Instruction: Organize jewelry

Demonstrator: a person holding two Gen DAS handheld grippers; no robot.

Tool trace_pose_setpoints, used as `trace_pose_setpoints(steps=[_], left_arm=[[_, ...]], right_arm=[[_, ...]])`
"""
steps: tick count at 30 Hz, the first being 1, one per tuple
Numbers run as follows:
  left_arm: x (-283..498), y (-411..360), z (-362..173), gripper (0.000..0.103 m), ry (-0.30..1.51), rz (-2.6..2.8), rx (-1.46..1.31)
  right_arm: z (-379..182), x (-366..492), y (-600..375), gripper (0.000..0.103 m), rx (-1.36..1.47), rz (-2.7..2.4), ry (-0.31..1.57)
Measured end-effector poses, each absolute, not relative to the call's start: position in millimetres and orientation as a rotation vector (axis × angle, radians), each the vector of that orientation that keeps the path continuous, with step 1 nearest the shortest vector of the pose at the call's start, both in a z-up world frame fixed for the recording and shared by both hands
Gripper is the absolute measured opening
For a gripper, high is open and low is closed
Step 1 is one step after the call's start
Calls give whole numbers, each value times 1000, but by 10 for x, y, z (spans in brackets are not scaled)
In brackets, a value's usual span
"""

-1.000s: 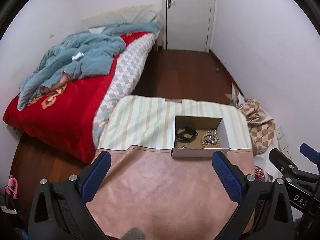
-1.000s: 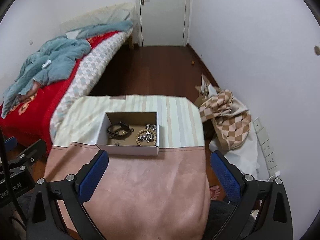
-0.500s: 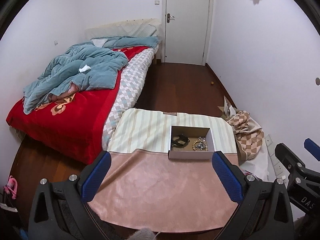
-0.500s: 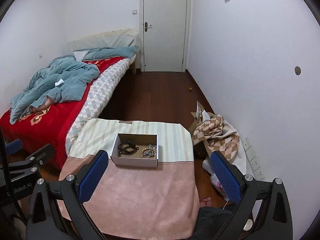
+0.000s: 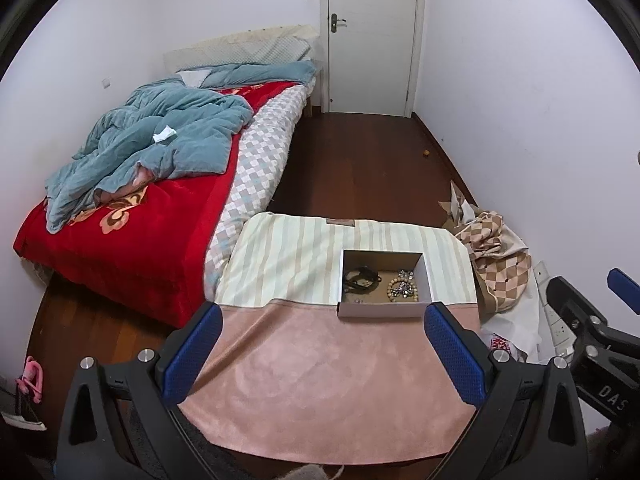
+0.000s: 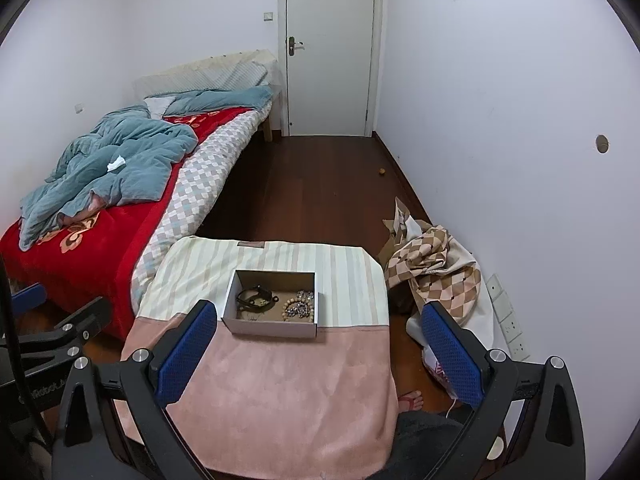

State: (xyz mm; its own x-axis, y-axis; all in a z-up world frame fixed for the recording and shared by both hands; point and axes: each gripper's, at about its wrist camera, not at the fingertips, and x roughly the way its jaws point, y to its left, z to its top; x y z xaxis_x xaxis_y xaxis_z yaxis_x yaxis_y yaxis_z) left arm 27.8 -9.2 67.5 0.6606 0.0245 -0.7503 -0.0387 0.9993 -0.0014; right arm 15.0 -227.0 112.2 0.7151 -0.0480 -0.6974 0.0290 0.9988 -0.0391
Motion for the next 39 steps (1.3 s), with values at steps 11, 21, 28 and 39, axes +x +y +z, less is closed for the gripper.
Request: trace_pose_setpoints(steps=[11, 21, 28, 39], left_arm=[[692, -127, 567, 103, 877, 68, -20], [898, -148, 397, 103, 932, 79, -20], [919, -154, 351, 103, 948, 81, -22], [905, -157, 348, 103, 946, 77, -16]], right_arm=[[884, 707, -2287, 103, -42, -62, 848], [703, 927, -2308, 103, -50, -62, 903], [651, 953, -2296, 103, -56, -58, 920], [649, 929, -2300, 103, -58, -49, 927]])
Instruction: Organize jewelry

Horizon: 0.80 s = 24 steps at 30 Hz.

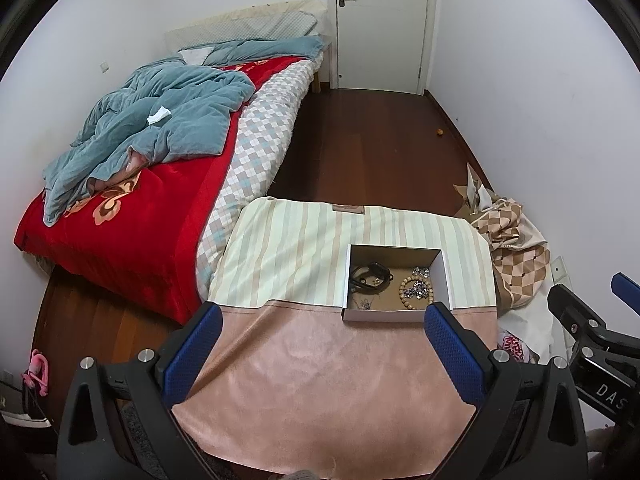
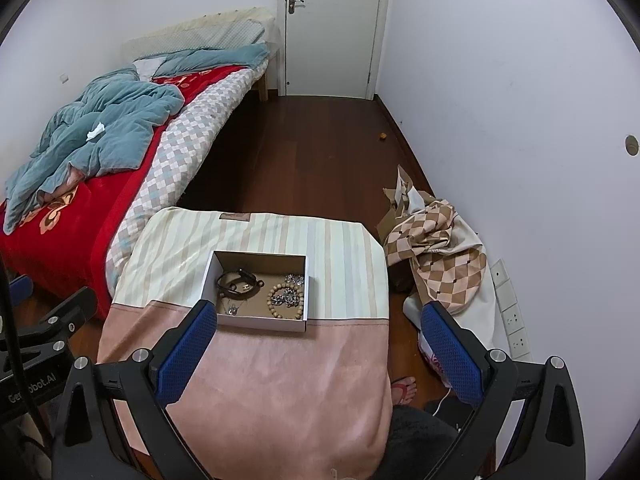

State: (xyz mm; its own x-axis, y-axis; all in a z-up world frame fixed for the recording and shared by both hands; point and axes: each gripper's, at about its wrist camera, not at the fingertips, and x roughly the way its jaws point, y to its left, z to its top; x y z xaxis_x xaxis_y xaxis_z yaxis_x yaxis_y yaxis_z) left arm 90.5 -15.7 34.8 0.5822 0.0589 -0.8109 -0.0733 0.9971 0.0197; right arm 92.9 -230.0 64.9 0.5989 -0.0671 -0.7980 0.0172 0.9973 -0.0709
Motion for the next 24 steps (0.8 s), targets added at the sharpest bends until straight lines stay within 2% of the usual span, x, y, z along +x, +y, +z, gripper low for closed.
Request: trace_pose_setpoints(steps=[24], left_arm=[[818, -142, 285, 103, 954, 77, -18]], right_arm=[[544, 923, -2287, 103, -67, -35, 962]])
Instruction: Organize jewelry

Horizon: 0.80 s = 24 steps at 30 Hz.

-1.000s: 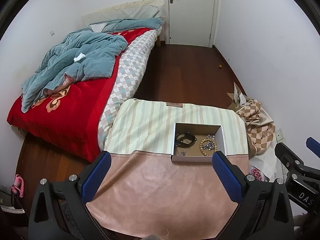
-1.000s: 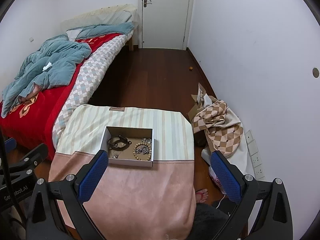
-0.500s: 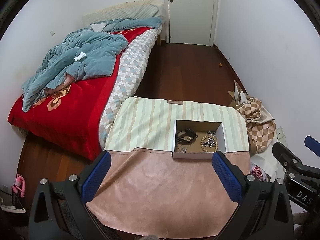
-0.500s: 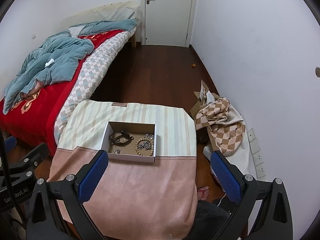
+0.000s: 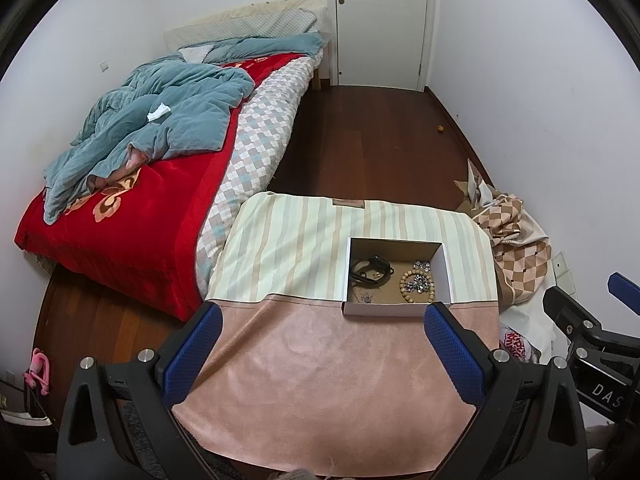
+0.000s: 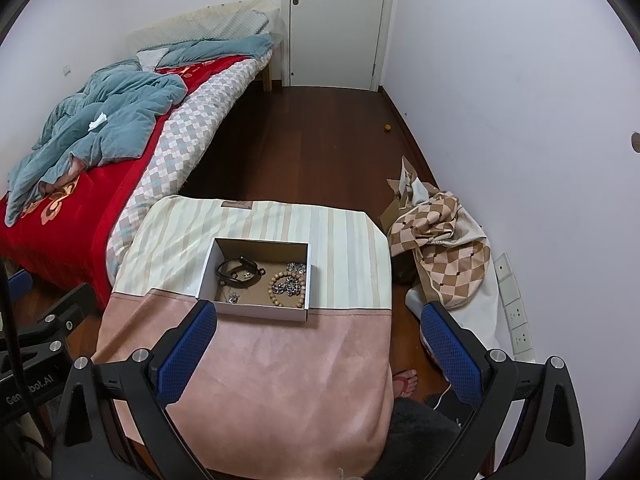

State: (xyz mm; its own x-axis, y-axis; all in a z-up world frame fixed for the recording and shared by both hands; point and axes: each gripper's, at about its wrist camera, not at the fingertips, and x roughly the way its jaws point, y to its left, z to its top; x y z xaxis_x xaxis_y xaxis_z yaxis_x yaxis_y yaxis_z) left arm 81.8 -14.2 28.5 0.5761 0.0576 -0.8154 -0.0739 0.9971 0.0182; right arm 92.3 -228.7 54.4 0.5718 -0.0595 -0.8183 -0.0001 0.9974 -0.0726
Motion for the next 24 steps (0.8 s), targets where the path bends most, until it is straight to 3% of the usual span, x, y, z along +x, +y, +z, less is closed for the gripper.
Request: trace_pose_setpoints(steps=[24], left_arm=[[841, -162, 267, 103, 956, 74, -22]], right_arm=[[487, 942, -2285, 103, -83, -29, 981]])
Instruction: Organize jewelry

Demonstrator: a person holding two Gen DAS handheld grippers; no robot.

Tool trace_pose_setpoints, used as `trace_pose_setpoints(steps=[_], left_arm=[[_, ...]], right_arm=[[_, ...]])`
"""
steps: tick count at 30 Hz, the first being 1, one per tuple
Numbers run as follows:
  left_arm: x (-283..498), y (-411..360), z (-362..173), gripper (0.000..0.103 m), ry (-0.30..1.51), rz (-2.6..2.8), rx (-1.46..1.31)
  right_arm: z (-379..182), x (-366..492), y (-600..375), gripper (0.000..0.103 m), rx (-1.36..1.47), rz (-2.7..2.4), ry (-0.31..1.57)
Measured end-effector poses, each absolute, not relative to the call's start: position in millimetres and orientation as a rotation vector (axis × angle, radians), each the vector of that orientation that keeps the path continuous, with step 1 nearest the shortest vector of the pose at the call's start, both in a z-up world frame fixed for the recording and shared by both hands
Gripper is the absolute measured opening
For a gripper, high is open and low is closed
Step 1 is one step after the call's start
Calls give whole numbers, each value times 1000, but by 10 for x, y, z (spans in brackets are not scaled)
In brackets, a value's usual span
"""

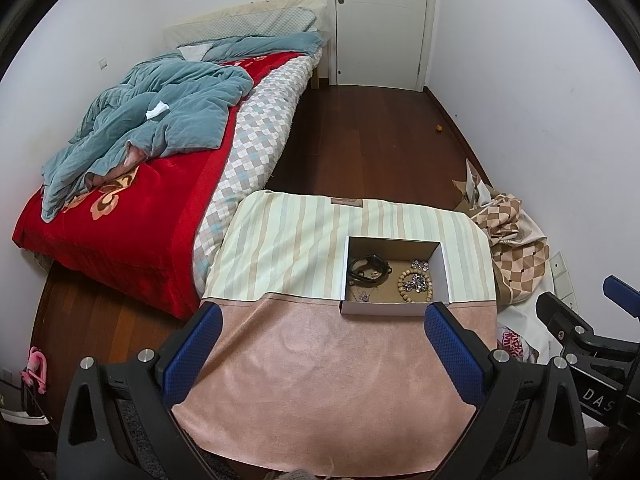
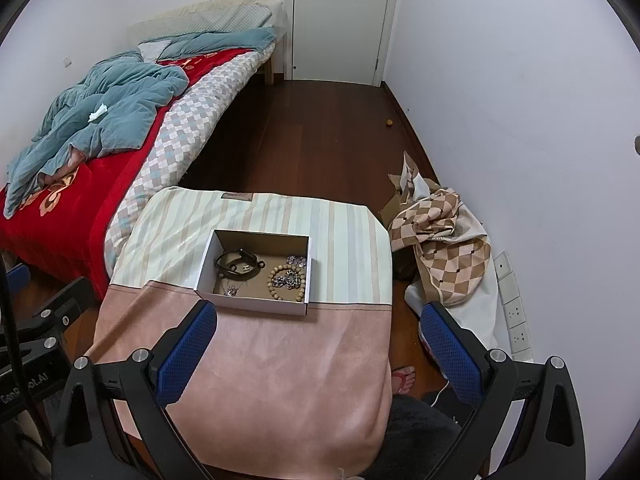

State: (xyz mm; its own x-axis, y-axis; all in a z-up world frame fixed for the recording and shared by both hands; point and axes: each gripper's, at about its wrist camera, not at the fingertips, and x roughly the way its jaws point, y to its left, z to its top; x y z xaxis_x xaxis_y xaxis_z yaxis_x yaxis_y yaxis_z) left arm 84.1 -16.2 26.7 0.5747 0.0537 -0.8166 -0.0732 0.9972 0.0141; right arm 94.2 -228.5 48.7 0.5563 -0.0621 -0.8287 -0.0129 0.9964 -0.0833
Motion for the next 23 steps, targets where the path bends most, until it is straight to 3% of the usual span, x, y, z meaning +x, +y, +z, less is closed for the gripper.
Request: trace_pose_setpoints(steps=[23], left_arm=[[849, -169, 281, 103, 953, 60, -26]], right_arm=[[482, 933, -2281, 103, -82, -32, 983]])
